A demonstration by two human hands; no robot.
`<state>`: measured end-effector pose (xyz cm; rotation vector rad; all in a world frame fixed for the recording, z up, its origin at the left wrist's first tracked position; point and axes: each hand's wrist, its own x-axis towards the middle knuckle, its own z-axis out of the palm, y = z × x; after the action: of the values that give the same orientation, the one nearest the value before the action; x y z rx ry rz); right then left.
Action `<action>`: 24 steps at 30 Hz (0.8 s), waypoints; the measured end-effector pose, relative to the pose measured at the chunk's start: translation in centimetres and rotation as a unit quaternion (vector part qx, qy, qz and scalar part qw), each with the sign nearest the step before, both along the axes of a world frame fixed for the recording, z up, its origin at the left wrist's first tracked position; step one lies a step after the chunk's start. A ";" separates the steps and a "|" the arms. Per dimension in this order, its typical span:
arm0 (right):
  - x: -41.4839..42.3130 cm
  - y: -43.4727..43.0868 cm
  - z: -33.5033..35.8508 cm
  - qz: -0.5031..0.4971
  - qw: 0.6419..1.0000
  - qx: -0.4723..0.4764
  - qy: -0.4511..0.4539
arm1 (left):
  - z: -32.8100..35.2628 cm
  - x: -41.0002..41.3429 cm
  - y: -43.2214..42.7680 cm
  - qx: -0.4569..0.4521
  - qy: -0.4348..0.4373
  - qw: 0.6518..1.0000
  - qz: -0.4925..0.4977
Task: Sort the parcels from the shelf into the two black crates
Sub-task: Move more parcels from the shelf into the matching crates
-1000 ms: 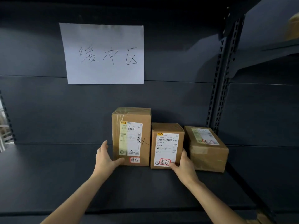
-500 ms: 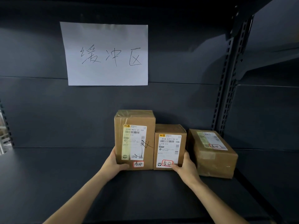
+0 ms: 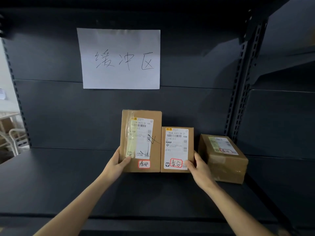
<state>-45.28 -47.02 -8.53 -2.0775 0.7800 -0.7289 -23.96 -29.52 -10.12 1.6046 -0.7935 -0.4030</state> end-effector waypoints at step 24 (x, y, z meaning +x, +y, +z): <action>2.2 9.7 2.4 0.180 0.983 0.007 -0.047 | 3.6 -5.8 15.9 -0.062 -0.034 0.983 0.168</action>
<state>-43.08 -37.29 -6.13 -2.0768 0.3406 -0.6113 -29.73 -13.62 -6.49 1.6044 -0.5723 -0.0553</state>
